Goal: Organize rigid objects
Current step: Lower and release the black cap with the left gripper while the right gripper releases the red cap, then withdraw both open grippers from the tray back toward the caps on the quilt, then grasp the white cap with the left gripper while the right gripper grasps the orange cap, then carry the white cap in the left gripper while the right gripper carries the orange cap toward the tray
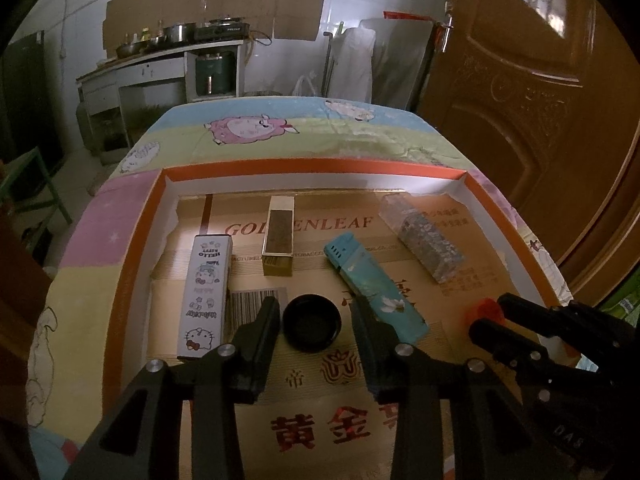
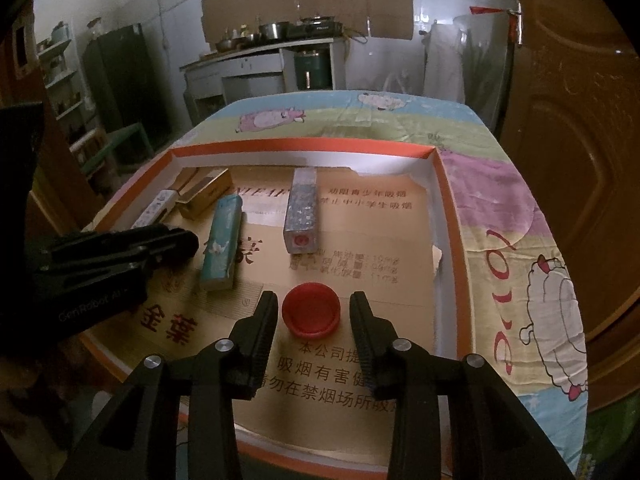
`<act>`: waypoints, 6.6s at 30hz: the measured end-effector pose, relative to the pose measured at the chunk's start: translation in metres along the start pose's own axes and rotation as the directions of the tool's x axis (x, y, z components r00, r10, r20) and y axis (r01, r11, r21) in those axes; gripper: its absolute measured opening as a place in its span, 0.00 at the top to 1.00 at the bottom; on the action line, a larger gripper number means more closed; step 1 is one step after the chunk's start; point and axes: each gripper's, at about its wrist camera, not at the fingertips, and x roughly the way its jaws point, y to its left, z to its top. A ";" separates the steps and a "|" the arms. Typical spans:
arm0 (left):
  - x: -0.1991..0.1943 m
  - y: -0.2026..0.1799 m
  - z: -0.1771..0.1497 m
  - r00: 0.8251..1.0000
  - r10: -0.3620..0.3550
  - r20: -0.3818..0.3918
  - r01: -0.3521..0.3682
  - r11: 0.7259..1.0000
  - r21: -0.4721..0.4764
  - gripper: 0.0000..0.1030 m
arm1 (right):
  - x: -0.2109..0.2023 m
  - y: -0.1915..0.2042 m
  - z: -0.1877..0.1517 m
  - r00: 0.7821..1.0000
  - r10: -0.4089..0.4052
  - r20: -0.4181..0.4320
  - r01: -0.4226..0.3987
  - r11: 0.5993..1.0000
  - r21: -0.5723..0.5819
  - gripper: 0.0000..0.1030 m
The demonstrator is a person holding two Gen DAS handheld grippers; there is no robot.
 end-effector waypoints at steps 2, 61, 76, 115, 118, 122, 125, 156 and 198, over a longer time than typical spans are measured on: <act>-0.001 -0.001 0.000 1.000 0.001 0.004 -0.001 1.000 0.002 0.64 | -0.001 0.000 0.000 1.000 0.001 0.004 -0.001 1.000 0.002 0.63; -0.149 0.011 -0.078 0.995 0.029 0.098 -0.023 0.998 -0.060 0.64 | -0.136 0.060 -0.059 0.995 0.011 0.095 -0.008 1.000 -0.030 0.62; -0.178 0.011 -0.110 0.992 0.067 0.111 -0.060 0.996 -0.062 0.64 | -0.154 0.090 -0.089 0.996 0.066 0.063 -0.062 0.996 -0.060 0.62; -0.108 -0.032 -0.118 0.995 -0.081 -0.059 0.085 0.994 0.066 0.64 | -0.120 0.118 -0.160 0.998 0.057 -0.030 -0.062 0.978 -0.201 0.70; -0.093 -0.037 -0.115 0.994 -0.055 -0.093 0.060 0.996 0.060 0.64 | -0.125 0.103 -0.157 0.998 0.057 -0.014 -0.059 0.984 -0.170 0.70; -0.081 -0.041 -0.112 0.994 -0.025 -0.110 0.031 0.998 0.058 0.64 | -0.128 0.085 -0.154 0.996 0.085 0.000 -0.084 0.989 -0.119 0.70; -0.076 -0.043 -0.107 0.993 -0.017 -0.115 0.023 0.998 0.056 0.64 | -0.126 0.076 -0.154 0.995 0.100 0.000 -0.100 0.990 -0.096 0.70; -0.133 -0.038 -0.114 1.000 -0.016 0.017 0.015 0.999 0.047 0.71 | -0.142 0.077 -0.140 0.992 0.119 0.038 -0.115 0.990 -0.084 0.70; -0.125 0.009 -0.037 0.996 0.019 0.088 -0.017 1.000 -0.026 0.71 | -0.118 0.068 -0.022 0.991 0.053 0.122 -0.040 0.993 -0.111 0.70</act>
